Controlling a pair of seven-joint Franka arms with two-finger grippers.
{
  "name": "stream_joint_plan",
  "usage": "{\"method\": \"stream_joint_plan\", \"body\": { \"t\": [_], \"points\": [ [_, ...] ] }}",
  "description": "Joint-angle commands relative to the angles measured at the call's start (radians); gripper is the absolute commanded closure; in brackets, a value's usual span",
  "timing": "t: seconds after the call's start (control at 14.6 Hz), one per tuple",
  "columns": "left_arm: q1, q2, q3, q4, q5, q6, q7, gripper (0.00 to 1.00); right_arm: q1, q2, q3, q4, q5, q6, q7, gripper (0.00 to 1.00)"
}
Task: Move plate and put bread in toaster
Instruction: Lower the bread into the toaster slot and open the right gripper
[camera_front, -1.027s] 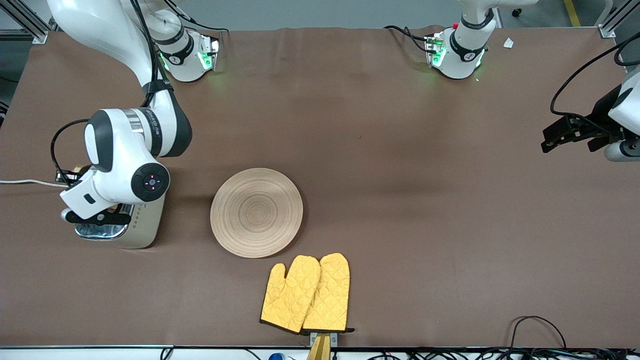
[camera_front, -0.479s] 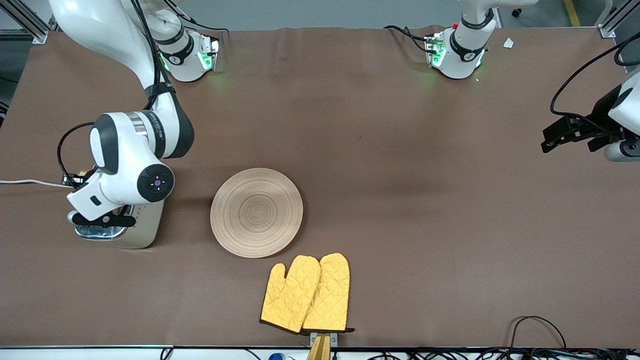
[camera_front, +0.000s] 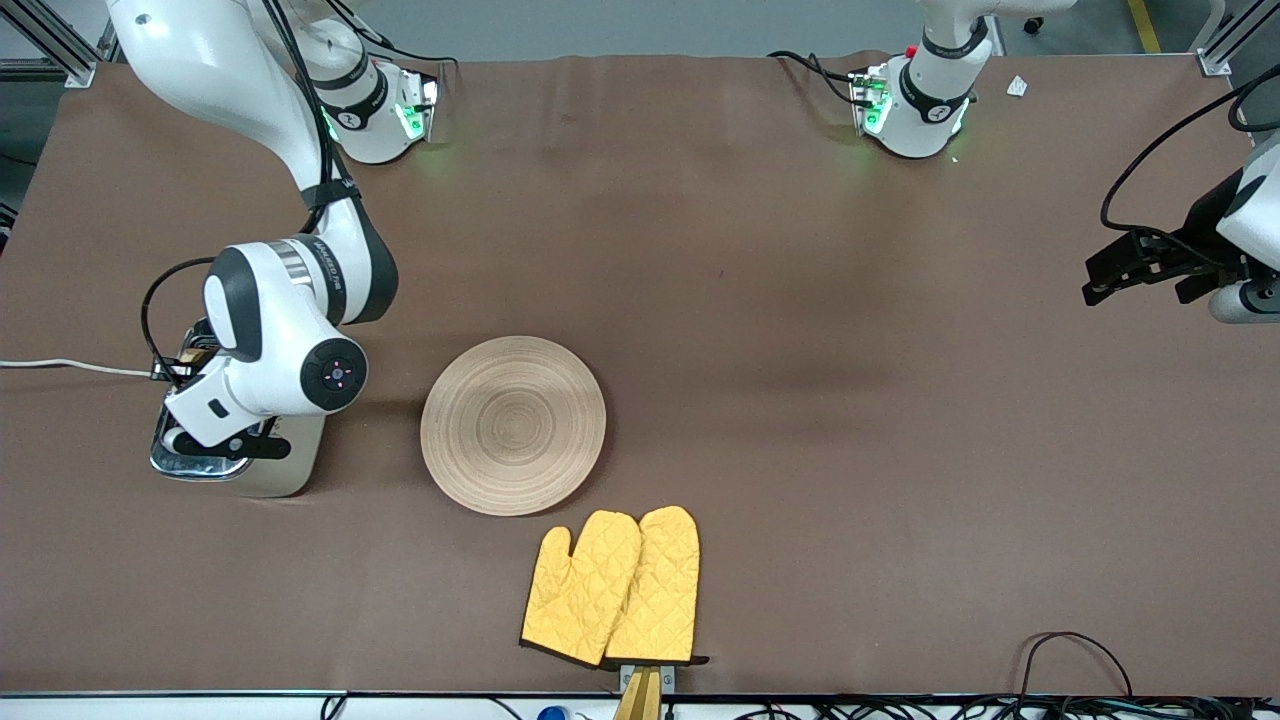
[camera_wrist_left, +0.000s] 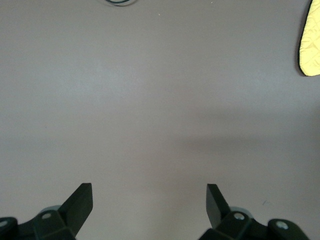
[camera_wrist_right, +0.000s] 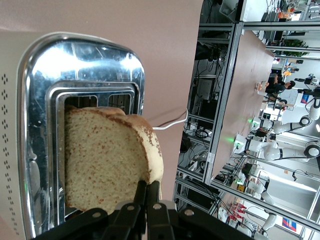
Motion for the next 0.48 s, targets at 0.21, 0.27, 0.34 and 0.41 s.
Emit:
{"method": "stream_joint_plan", "body": {
  "t": [0.21, 0.27, 0.34, 0.41],
  "points": [
    [0.001, -0.004, 0.001, 0.015, -0.008, -0.020, -0.005, 0.00, -0.029, -0.016, 0.011, -0.077, 0.044, 0.036, 0.037, 0.97],
    [0.001, -0.006, 0.001, 0.015, -0.008, -0.020, -0.004, 0.00, -0.028, -0.014, 0.011, -0.079, 0.077, 0.036, 0.042, 0.94],
    [0.003, -0.007, 0.001, 0.015, -0.008, -0.021, -0.004, 0.00, -0.026, -0.007, 0.010, -0.077, 0.113, 0.035, 0.056, 0.90],
    [0.003, -0.007, 0.003, 0.015, -0.009, -0.021, -0.004, 0.00, -0.025, -0.007, 0.011, -0.077, 0.121, 0.033, 0.063, 0.75]
  ]
}}
